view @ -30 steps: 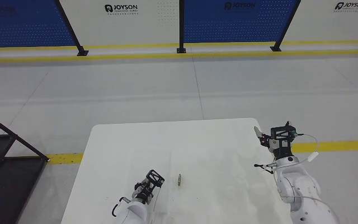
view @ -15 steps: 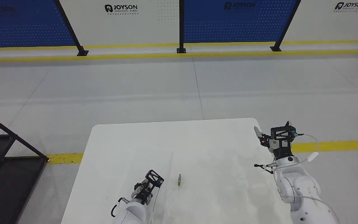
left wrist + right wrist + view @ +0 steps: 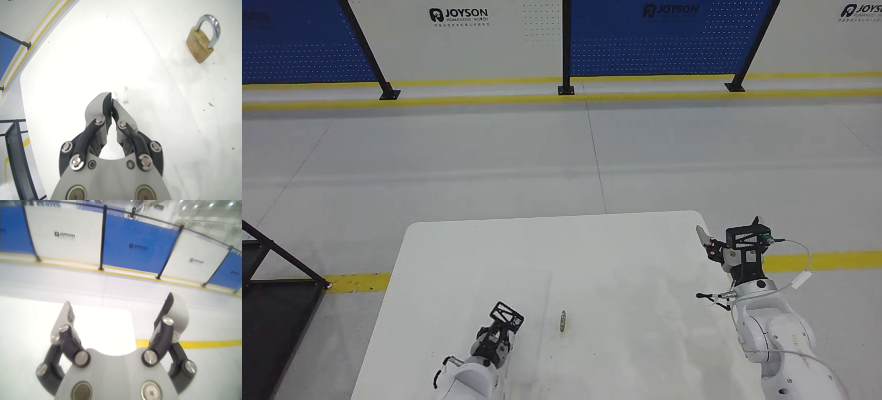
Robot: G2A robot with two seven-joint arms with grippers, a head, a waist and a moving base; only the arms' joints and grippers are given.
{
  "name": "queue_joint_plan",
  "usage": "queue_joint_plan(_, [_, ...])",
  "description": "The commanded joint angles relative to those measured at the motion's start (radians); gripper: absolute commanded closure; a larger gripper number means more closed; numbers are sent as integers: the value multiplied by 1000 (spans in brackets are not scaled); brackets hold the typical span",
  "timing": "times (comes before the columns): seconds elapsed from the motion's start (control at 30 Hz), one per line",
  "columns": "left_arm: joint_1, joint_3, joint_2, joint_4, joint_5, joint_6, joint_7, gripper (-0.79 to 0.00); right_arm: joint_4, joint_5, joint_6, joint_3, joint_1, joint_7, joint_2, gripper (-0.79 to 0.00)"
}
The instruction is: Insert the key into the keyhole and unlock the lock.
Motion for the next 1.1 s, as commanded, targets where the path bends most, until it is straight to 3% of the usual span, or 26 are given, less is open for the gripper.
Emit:
queue_joint_plan(0.0, [11,-21,2,-4,-37,-5,30,0,0,0,0,0,0,0,0,-785])
queue_joint_plan(0.2, [68,-100,10,-36,-174,-50,228,0,0,0,0,0,0,0,0,-785])
queue_joint_plan(0.47, [158,-224,25,-80,-315,-191,747,0,0,0,0,0,0,0,0,-785])
queue_joint_plan(0.6, [142,-245,27,-41,-385,-279,985,0,0,0,0,0,0,0,0,-785])
queue_joint_plan(0.77, [96,-215,26,54,-426,-400,1251,0,-8,0,-2,-5,-8,10,-1,-785])
queue_joint_plan(0.93, [34,-188,25,155,-424,-456,1355,0,-77,-135,-11,-71,-120,6,-3,-785])
queue_joint_plan(1.07, [34,-188,25,155,-424,-456,1355,0,-115,-289,-3,-185,-217,3,-7,-785])
